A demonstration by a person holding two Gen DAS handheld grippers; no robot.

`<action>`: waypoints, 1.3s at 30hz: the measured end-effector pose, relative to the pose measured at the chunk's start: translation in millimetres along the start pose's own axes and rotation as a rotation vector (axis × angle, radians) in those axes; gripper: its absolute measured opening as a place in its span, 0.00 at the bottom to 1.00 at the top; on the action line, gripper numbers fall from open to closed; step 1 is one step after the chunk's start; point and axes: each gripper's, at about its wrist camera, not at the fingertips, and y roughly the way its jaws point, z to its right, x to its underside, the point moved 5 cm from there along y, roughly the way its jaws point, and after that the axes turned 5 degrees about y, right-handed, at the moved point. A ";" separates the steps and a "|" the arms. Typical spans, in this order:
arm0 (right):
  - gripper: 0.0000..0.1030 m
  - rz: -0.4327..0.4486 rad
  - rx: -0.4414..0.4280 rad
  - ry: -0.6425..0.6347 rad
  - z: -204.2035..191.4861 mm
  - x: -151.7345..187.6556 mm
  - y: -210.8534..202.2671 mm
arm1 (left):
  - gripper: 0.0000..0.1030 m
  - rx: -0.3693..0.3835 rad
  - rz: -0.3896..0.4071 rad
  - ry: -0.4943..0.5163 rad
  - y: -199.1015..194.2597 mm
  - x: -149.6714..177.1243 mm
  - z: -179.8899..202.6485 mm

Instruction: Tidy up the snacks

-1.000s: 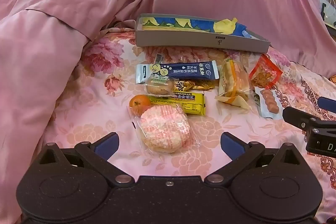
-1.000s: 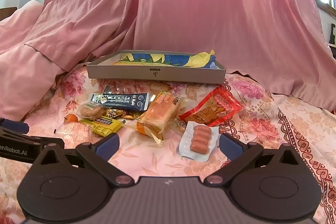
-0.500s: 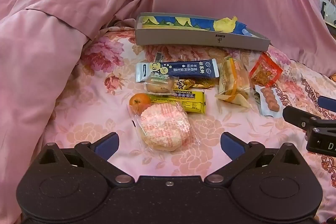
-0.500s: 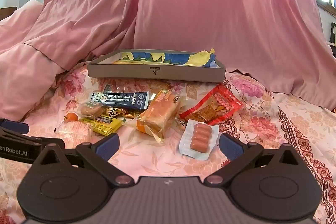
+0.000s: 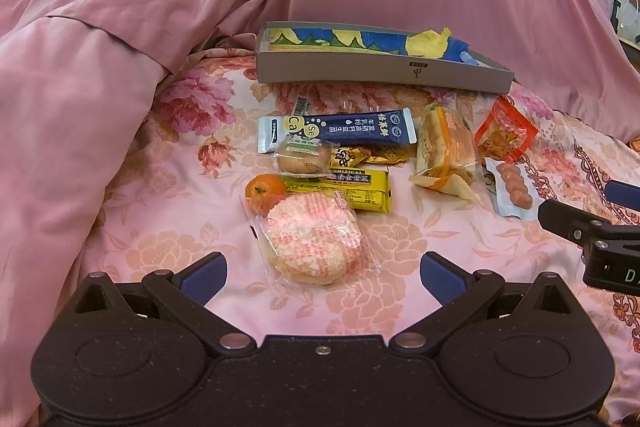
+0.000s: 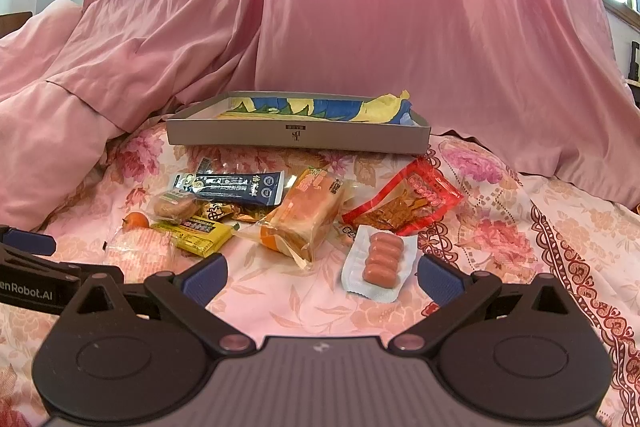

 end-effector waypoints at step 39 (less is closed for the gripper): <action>1.00 -0.019 -0.083 -0.017 -0.6 3.7 13.0 | 0.99 0.013 -0.025 0.041 13.3 -3.3 0.9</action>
